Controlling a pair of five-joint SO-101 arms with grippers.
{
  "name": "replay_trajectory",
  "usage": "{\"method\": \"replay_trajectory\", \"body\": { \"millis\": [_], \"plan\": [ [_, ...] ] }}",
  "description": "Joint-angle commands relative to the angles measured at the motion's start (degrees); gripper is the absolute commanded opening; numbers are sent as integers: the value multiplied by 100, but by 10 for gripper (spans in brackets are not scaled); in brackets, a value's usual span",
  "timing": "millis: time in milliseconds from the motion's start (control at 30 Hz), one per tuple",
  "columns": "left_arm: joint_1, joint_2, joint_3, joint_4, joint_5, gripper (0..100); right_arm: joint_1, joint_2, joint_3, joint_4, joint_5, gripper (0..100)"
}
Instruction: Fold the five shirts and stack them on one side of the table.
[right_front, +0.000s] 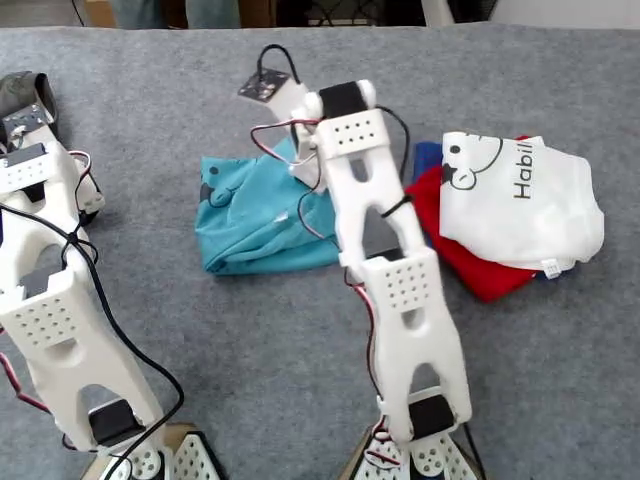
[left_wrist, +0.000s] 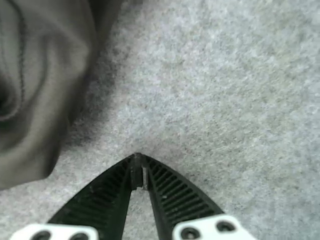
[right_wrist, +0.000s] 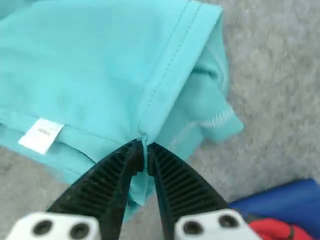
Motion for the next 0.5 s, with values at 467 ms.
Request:
{"method": "replay_trajectory", "body": {
  "millis": [467],
  "plan": [
    [145, -132, -48, -79, -44, 30, 466, -2176, 3415, -44, 44, 14]
  ]
}}
